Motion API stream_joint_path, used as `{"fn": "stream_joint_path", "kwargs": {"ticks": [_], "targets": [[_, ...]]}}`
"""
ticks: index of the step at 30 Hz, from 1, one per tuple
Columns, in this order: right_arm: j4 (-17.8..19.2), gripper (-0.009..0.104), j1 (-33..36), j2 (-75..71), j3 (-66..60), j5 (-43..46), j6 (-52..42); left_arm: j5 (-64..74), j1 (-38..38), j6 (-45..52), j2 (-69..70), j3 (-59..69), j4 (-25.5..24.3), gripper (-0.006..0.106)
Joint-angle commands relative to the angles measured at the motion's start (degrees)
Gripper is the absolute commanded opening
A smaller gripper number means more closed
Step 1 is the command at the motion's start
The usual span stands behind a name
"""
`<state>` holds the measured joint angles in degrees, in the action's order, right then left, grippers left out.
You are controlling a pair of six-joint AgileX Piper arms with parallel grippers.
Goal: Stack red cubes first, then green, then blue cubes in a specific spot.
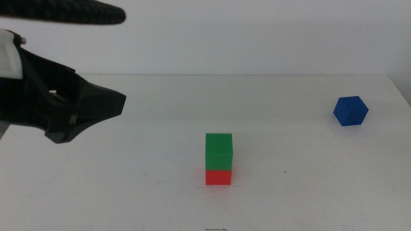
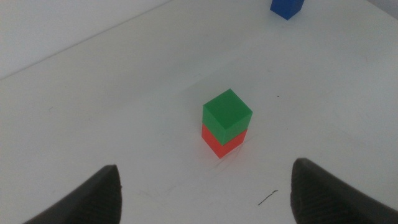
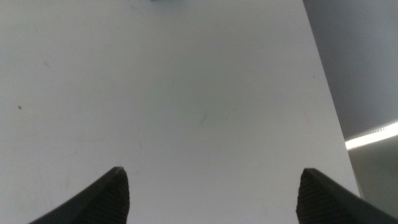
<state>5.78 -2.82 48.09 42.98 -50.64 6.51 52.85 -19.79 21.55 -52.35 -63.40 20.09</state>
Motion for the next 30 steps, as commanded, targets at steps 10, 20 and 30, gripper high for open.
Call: {"fn": "stream_joint_path", "kwargs": {"ticks": [10, 20, 30], "targets": [[-0.79, 0.073, -0.30, 9.45, 13.11, -3.05, -1.38, -3.37, -0.08, -0.18, 0.36, -1.33, 1.66, 0.093], [-5.78, 0.073, -0.30, 14.10, 17.27, -1.10, -5.73, -3.38, -0.08, -0.18, 0.36, -1.33, 1.59, 0.093], [-6.41, 0.075, -0.30, 32.93, 33.52, -4.76, -8.38, -3.38, -0.08, -0.18, 0.36, -1.33, 1.59, 0.093]]}}
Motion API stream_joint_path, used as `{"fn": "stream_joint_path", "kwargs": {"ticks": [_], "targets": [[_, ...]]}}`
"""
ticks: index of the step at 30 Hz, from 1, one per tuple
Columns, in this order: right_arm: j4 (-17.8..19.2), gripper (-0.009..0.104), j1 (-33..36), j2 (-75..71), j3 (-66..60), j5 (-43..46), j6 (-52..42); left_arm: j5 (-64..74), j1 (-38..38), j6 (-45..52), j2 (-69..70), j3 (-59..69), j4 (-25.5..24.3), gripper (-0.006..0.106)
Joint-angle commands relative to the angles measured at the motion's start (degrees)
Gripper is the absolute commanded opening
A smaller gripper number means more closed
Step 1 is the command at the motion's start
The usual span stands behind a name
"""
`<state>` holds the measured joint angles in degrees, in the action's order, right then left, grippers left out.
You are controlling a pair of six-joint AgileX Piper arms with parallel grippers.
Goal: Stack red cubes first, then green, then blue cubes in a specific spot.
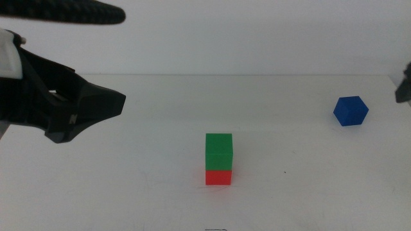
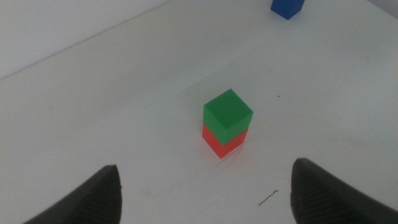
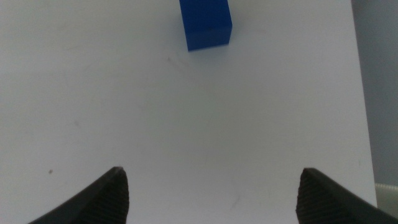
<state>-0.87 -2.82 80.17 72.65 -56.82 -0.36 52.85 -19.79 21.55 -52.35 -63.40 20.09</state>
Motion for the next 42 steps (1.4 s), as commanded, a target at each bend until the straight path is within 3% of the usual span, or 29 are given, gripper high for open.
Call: {"fn": "stream_joint_path", "kwargs": {"ticks": [1, 8, 15, 22, 42], "targets": [[-0.01, 0.076, -0.30, 3.02, 5.78, 0.81, -2.25, -3.38, -0.08, -0.18, 0.36, -1.33, 1.59, 0.093], [0.05, 0.086, -0.30, 17.16, 18.90, -5.39, -7.26, -3.38, -0.08, -0.18, 0.36, -1.33, 1.59, 0.093], [0.10, 0.086, -0.30, 31.15, 35.33, -11.39, -10.27, -3.38, -0.08, -0.18, 0.36, -1.33, 1.59, 0.093], [-0.01, 0.086, -0.30, 41.85, 46.27, -11.62, -10.25, -3.38, -0.08, -0.18, 0.36, -1.33, 1.59, 0.093], [-1.84, 0.085, -0.30, 51.26, 49.24, -9.15, -9.86, -3.39, -0.08, -0.18, 0.36, -1.33, 1.59, 0.093]]}}
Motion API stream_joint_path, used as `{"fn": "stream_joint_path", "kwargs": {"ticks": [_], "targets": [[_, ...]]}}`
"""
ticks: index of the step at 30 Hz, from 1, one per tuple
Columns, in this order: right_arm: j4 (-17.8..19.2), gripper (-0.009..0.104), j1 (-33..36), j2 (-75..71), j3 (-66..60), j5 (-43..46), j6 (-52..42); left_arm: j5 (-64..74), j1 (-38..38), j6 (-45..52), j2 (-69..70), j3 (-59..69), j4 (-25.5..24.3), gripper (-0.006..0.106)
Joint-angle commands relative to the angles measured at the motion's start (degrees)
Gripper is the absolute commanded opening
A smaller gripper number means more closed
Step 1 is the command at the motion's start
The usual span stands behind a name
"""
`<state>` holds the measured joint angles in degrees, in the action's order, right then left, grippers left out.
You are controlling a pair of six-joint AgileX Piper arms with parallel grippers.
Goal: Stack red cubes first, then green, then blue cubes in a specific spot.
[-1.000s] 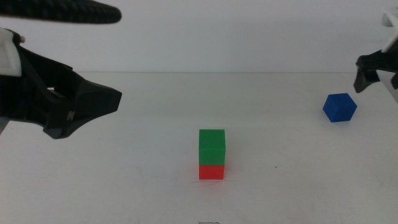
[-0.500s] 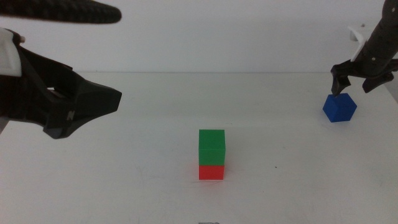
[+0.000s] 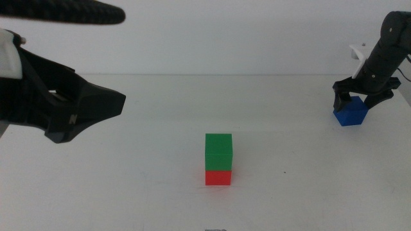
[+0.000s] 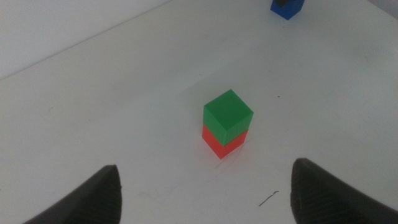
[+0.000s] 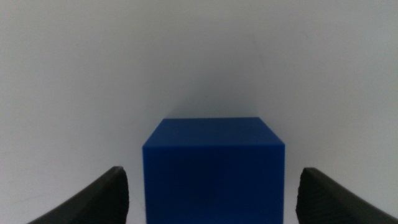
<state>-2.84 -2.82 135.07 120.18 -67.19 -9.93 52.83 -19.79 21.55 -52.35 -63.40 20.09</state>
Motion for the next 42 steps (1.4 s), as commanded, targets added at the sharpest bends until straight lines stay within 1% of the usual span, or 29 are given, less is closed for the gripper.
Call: {"fn": "stream_joint_path", "kwargs": {"ticks": [1, 3, 6, 12, 14, 16, 20, 22, 24, 28, 29, 31, 34, 36, 39, 42], "targets": [[0.13, 0.084, -0.30, -3.43, 1.71, 1.67, -0.29, -3.36, -0.08, -0.18, 0.36, -1.33, 1.59, 0.093], [0.13, 0.082, -0.30, -3.30, 1.71, 2.28, -0.29, -3.36, -0.08, -0.18, 0.36, -1.33, 1.59, 0.093], [0.13, 0.074, -0.30, -3.30, 1.71, 2.83, -0.24, -3.36, -0.08, -0.18, 0.36, -1.33, 1.59, 0.093], [0.13, 0.044, -0.30, -3.30, 1.71, 1.67, 0.20, -3.36, -0.08, -0.18, 0.36, -1.33, 1.59, 0.093], [0.13, 0.038, -0.30, -3.30, 1.71, 1.53, 0.20, -3.36, -0.08, -0.18, 0.36, -1.33, 1.59, 0.093], [0.07, 0.036, -0.30, -3.30, 1.66, 1.53, 0.25, -3.36, -0.08, -0.18, 0.36, -1.33, 1.59, 0.093], [0.13, 0.018, -0.30, -4.32, 2.11, -1.14, 1.32, -3.36, -0.08, -0.18, 0.36, -1.33, 1.59, 0.093], [0.13, 0.007, -0.30, -5.76, 2.11, -1.38, 1.25, -3.36, -0.08, -0.18, 0.36, -1.33, 1.59, 0.093], [-0.25, -0.001, -0.30, -7.31, 2.05, -2.09, 2.44, -3.36, -0.08, -0.18, 0.36, -1.33, 1.59, 0.093], [-1.75, -0.001, 0.50, -11.56, -0.54, -4.07, 4.72, -3.36, -0.08, -0.18, 0.36, -1.33, 1.59, 0.093], [-1.75, -0.001, 1.15, -12.98, -2.16, -3.81, 5.15, -3.36, -0.08, -0.18, 0.36, -1.33, 1.59, 0.093], [-0.60, -0.001, 3.07, -17.00, -7.61, -1.65, 6.54, -3.36, -0.08, -0.18, 0.36, -1.33, 1.59, 0.093], [3.16, -0.001, 6.96, -23.71, -16.58, 2.47, 11.87, -3.36, -0.08, -0.18, 0.36, -1.33, 1.59, 0.093], [5.95, -0.001, 9.95, -27.51, -22.26, 3.79, 17.19, -3.36, -0.08, -0.18, 0.36, -1.33, 1.59, 0.093], [10.32, -0.001, 15.53, -32.08, -27.01, 3.24, 25.93, -3.36, -0.08, -0.18, 0.36, -1.33, 1.59, 0.093], [13.97, -0.001, 21.07, -34.89, -27.61, 0.57, 32.29, -3.36, -0.08, -0.18, 0.36, -1.33, 1.59, 0.093]]}}
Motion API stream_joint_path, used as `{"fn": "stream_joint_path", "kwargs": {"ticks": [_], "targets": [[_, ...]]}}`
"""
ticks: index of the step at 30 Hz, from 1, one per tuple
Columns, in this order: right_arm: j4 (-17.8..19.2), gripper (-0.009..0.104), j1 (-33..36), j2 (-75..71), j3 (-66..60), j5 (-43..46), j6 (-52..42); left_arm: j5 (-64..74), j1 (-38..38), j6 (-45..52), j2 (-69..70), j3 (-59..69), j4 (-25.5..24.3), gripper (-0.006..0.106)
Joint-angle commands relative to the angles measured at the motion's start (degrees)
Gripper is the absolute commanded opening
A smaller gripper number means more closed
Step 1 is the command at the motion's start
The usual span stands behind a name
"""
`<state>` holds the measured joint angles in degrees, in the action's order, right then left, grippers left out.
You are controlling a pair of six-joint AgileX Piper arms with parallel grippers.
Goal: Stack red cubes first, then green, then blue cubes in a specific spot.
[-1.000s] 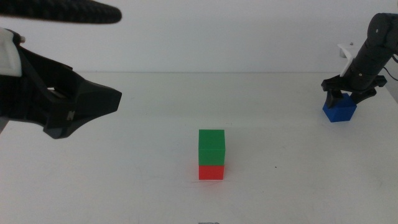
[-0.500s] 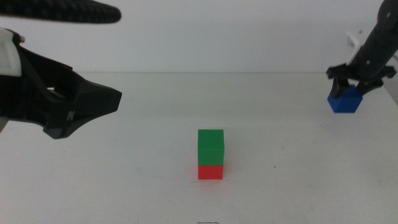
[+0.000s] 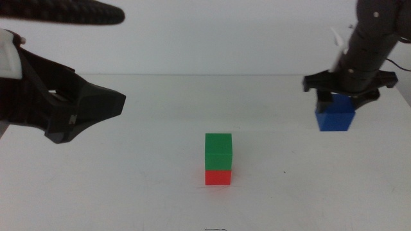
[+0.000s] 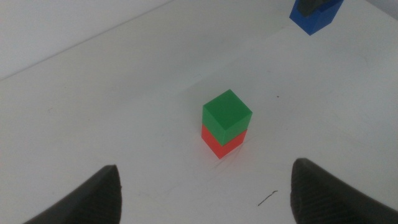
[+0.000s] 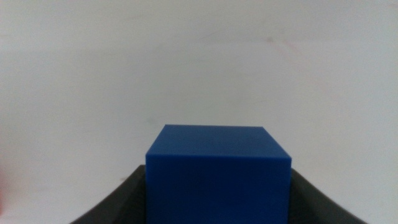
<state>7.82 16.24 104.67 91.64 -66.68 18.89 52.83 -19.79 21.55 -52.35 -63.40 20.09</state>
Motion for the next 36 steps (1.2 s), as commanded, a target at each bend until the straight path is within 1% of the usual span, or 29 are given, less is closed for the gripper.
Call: {"fn": "stream_joint_path", "kwargs": {"ticks": [1, 7, 9, 11, 13, 14, 17, 19, 24, 28, 36], "targets": [[4.09, -0.001, 3.99, -5.35, 0.93, -0.46, 5.30, -3.36, -0.08, -0.18, 0.36, -1.33, 1.59, 0.093], [4.30, -0.001, 12.99, -7.74, 1.05, -2.84, 15.58, -3.42, -0.08, -0.18, 0.36, -1.33, 1.59, 0.093], [3.50, -0.001, 14.78, -7.74, 1.05, -2.89, 17.94, -3.36, -0.08, -0.18, 0.36, -1.33, 1.59, 0.093], [1.94, -0.001, 16.35, -7.74, 1.05, -2.07, 19.56, -3.36, -0.08, -0.18, 0.36, -1.33, 1.59, 0.093], [0.89, -0.001, 17.80, -7.74, 1.16, -0.88, 19.94, -3.36, -0.08, -0.18, 0.36, -1.33, 1.59, 0.093], [0.96, -0.001, 18.44, -7.74, 1.37, -0.58, 19.94, -3.36, -0.08, -0.18, 0.36, -1.33, 1.54, 0.093], [2.85, -0.001, 21.27, -7.18, 2.70, 0.53, 20.67, -3.36, -0.08, -0.18, 0.36, -1.33, 1.59, 0.093], [3.73, -0.001, 22.60, -5.99, 5.21, -0.78, 22.23, -3.36, -0.08, -0.18, 0.36, -1.33, 1.59, 0.093], [3.69, -0.001, 25.45, -0.39, 13.21, -4.97, 23.14, -3.36, -0.08, -0.18, 0.36, -1.33, 1.59, 0.093], [3.12, -0.001, 27.46, 4.09, 18.50, -6.50, 23.14, -3.36, -0.08, -0.18, 0.36, -1.33, 1.59, 0.093], [2.67, -0.001, 28.46, 7.33, 21.50, -7.77, 23.54, -3.36, -0.08, -0.18, 0.36, -1.33, 1.59, 0.093]]}}
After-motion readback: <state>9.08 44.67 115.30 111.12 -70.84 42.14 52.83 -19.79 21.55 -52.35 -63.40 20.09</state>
